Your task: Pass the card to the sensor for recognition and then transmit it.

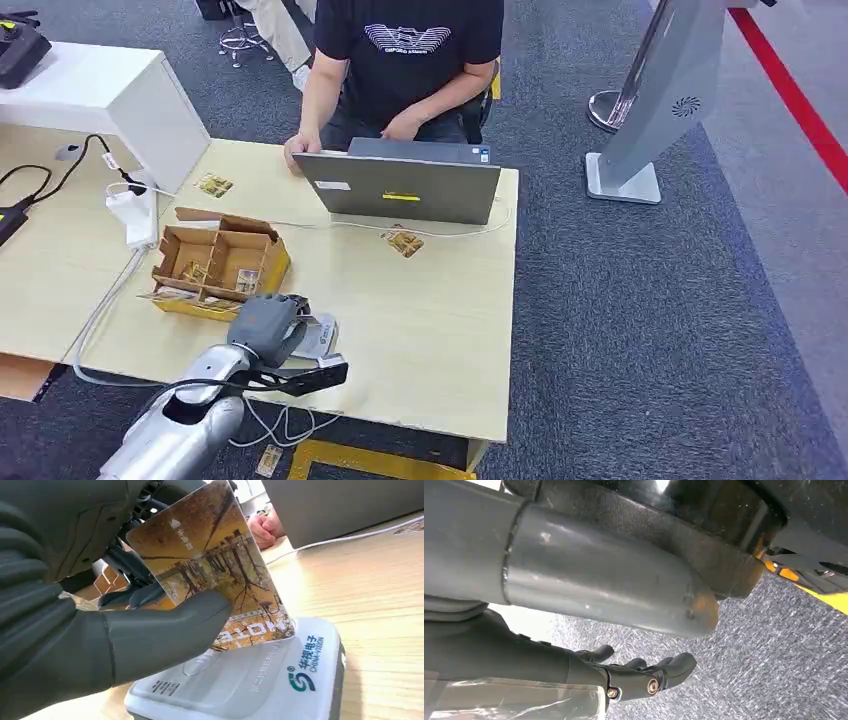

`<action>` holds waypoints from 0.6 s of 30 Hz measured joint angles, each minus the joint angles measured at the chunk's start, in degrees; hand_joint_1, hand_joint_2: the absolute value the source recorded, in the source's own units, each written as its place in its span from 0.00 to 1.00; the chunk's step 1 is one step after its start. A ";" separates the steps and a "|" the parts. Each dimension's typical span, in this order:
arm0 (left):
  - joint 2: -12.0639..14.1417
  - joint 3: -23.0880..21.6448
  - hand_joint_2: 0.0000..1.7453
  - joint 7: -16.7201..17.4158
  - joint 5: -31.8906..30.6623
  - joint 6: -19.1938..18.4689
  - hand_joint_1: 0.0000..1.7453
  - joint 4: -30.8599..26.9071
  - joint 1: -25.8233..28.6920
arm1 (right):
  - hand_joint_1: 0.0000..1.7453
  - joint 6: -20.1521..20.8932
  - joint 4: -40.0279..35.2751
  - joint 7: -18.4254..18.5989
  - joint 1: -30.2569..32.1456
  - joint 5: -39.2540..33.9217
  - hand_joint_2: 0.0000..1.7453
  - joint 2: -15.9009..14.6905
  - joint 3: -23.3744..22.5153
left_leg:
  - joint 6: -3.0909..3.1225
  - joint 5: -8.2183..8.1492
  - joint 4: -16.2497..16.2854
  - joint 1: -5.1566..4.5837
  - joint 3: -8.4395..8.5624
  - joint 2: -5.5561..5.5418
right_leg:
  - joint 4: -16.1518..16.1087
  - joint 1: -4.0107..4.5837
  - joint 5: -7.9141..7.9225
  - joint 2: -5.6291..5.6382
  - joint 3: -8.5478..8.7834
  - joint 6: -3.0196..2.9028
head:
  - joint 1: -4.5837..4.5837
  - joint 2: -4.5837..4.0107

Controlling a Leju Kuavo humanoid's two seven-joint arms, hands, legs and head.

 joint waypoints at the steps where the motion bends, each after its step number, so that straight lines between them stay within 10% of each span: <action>1: -0.09 0.31 1.00 0.02 0.00 0.20 1.00 0.24 0.01 | 0.00 0.00 0.00 0.11 0.00 0.04 0.00 0.00 0.00 | 0.00 0.00 0.00 0.00 0.00 0.00 | 0.00 0.00 0.00 0.00 0.00 0.00 | 0.00 0.00; 18: 1.48 4.70 1.00 0.22 1.58 1.00 1.00 0.08 -1.81 | 0.00 0.00 0.00 -0.50 0.06 0.44 0.00 -0.02 0.00 | 0.02 0.03 0.00 0.02 0.00 -0.02 | 0.00 0.01 0.00 -0.02 -0.11 0.00 | 0.00 0.00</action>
